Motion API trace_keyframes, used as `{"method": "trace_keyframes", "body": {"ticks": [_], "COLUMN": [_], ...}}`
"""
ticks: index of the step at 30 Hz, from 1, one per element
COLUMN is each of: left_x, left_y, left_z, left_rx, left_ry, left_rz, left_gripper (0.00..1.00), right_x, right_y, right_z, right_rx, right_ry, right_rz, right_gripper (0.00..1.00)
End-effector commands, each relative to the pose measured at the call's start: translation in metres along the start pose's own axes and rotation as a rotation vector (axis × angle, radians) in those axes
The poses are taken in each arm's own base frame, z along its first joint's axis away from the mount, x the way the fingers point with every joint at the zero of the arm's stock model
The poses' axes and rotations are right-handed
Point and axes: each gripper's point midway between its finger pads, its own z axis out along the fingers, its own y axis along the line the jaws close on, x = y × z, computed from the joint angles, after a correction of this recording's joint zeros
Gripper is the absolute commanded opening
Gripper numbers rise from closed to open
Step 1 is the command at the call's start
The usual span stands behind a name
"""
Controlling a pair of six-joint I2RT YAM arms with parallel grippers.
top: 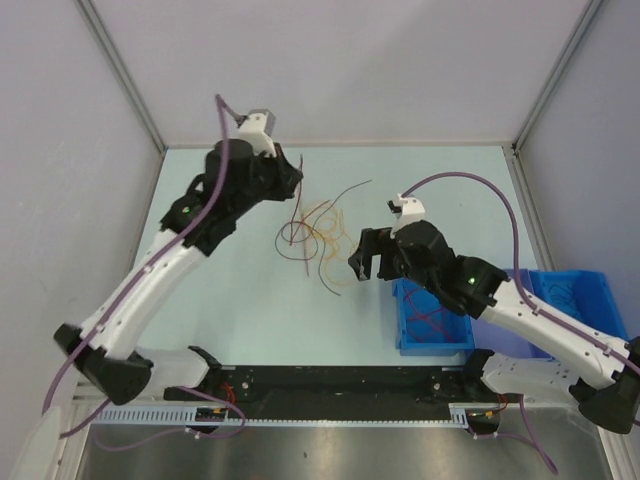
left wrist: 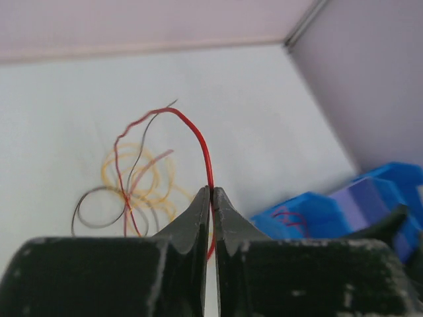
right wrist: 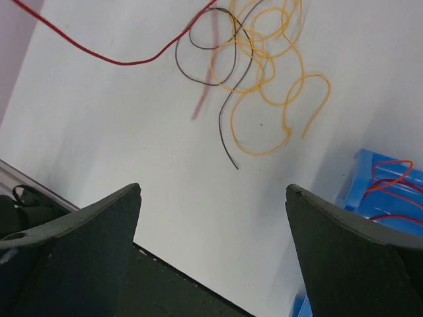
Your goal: Untangle the cables
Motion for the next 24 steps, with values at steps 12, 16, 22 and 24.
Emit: {"method": "trace_keyframes", "body": {"ticks": [12, 16, 22, 24], "left_x": [-0.009, 0.029, 0.107, 0.123], "left_y": [-0.047, -0.033, -0.004, -0.003], "left_z": [-0.075, -0.058, -0.016, -0.007], "left_rx": [0.354, 0.325, 0.232, 0.218], "left_ry": [-0.156, -0.067, 0.103, 0.135], "left_rz": [0.076, 0.061, -0.036, -0.085], "left_gripper": [0.03, 0.43, 0.79, 0.78], "right_x": [-0.073, -0.071, -0.052, -0.042], "right_y": [0.033, 0.025, 0.003, -0.004], "right_z": [-0.081, -0.079, -0.055, -0.044], "right_rx": [-0.257, -0.221, -0.080, -0.040], "right_ry": [-0.292, -0.284, -0.211, -0.164], "right_rz": [0.151, 0.161, 0.188, 0.182], "right_gripper": [0.98, 0.98, 0.97, 0.97]}}
